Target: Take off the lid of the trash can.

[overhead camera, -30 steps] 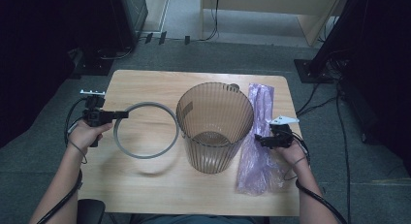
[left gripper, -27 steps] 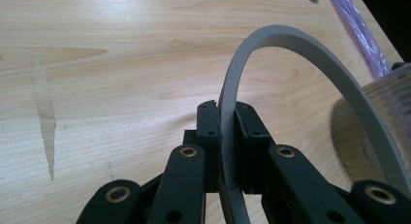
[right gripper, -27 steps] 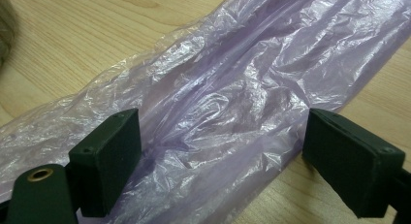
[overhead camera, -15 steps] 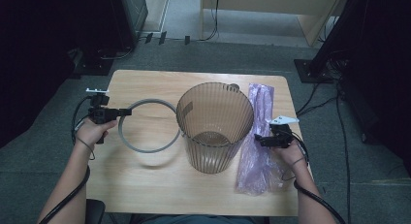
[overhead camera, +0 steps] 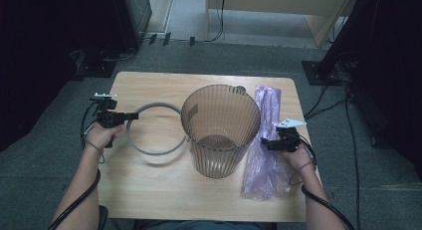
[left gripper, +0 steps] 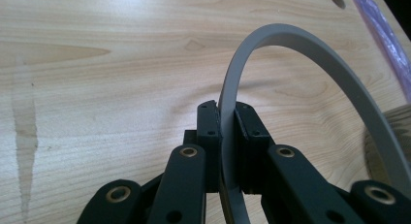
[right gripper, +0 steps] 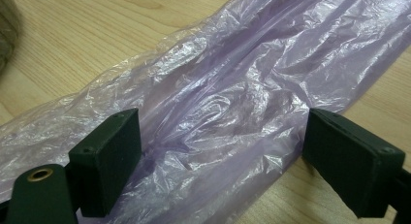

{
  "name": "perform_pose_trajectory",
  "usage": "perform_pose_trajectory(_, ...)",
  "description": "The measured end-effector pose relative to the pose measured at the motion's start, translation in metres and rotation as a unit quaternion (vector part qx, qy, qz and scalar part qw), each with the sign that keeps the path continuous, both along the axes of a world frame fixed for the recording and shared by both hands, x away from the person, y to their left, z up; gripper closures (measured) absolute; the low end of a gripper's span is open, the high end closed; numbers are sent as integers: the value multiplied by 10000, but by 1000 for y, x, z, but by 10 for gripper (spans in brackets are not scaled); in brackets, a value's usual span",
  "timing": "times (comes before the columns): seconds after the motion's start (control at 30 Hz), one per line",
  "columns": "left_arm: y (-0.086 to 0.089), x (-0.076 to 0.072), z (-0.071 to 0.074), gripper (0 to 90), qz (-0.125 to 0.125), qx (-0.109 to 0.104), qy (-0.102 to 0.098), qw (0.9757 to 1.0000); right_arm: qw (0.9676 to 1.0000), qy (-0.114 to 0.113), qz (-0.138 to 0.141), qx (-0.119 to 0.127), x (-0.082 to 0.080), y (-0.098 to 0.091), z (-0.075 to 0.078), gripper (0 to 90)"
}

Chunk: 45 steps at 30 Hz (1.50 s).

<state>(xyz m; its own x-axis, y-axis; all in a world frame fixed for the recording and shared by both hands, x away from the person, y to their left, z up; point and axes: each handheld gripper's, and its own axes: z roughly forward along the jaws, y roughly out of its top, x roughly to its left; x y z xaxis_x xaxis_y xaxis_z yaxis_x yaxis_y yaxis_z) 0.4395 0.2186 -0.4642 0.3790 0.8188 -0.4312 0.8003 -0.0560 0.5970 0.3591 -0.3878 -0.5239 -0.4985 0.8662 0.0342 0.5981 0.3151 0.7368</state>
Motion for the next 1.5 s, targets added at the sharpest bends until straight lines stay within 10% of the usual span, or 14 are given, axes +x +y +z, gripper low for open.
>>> perform_pose_trajectory(1.5,-6,3,-35,784,-27,226,193,9996,9998,-80,159,24,2,4,0,216)
